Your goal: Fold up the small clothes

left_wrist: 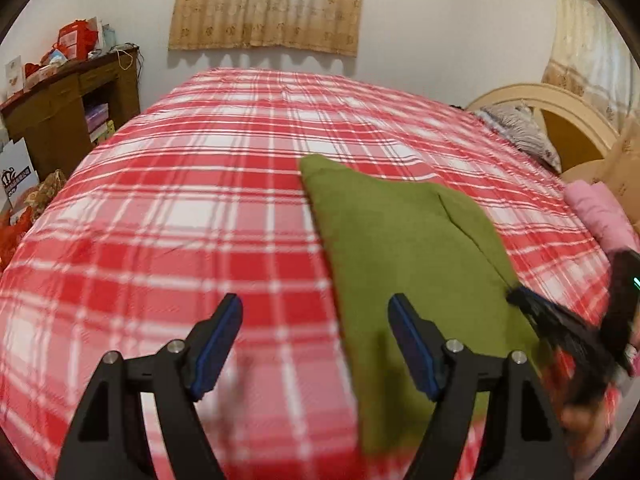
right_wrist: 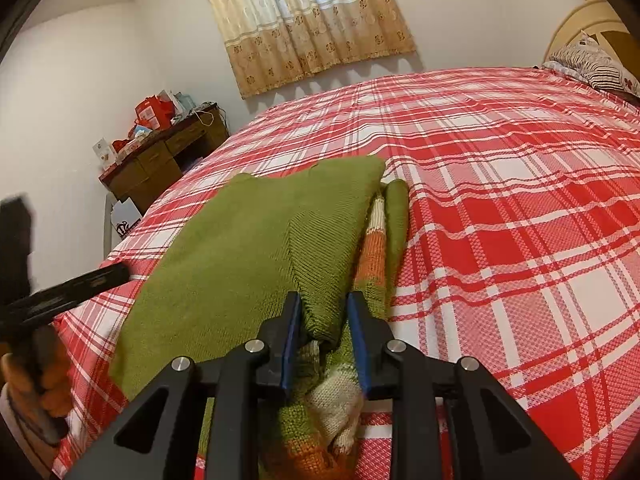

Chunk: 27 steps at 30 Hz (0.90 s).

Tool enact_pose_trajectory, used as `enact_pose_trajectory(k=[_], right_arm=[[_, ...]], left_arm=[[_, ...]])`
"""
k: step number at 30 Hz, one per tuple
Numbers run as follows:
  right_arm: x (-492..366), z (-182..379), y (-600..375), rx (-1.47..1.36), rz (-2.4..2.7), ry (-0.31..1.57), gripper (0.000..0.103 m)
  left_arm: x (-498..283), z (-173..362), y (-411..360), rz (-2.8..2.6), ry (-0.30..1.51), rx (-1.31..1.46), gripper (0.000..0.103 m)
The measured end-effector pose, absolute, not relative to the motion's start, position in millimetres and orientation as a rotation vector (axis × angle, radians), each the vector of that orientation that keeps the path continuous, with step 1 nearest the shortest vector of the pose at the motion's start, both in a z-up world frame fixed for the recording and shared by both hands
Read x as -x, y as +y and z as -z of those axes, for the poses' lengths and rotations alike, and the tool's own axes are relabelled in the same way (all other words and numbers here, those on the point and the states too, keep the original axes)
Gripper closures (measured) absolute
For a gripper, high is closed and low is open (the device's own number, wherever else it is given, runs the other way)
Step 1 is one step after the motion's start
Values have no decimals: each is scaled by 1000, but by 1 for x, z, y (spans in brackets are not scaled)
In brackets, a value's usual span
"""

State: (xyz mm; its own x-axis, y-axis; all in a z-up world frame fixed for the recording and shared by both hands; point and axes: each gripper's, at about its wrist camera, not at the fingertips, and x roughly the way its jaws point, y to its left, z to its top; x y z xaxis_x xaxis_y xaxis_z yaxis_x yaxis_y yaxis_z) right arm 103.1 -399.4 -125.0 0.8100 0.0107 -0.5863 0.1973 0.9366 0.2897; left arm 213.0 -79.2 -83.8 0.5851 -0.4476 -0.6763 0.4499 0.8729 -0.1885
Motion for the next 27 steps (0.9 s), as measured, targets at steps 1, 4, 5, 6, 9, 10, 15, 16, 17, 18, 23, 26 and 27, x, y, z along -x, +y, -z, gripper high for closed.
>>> enact_pose_trajectory(k=[1,4,5,6,9,10,15,16,17,18,23,26,27], right_arm=[[-103,125,-399,-348,102,622,78],[-103,125,-399,-344,106,622,78],[-102,125,-399,-340,112,619,78],[-101,124,-399,-335,121,614,75],[-100,124,-401,-337,132,609,71],[-98,124,-402,-346,130,607,71],[-98,128,-413,-415,139,615,51],[-97,129,-416,-440,147,620,45],[-95,130,-422,-479,137,617,44],[-94,131,-425,-516,125,614,44],[-95,127,-440,-630,72,610,44],[-105,118,-447,-667,33,608,43],[-112,114,-448,-664,28,619,39]], left_arm=[[-206,85,-73,542,795,1,25],[-185,99,-67,584,859,-16,25],[-181,106,-68,598,880,-7,25],[-180,110,-70,604,894,-1,25],[-187,131,-86,591,973,39,28],[-187,132,-89,572,960,45,28],[-174,123,-116,582,934,-38,63],[-171,119,-118,601,919,-67,67],[-169,113,-118,601,888,-104,64],[-168,107,-117,598,854,-129,62],[-183,71,-104,589,648,-117,20],[-215,66,-107,583,633,-33,18],[-227,68,-111,581,650,-18,18]])
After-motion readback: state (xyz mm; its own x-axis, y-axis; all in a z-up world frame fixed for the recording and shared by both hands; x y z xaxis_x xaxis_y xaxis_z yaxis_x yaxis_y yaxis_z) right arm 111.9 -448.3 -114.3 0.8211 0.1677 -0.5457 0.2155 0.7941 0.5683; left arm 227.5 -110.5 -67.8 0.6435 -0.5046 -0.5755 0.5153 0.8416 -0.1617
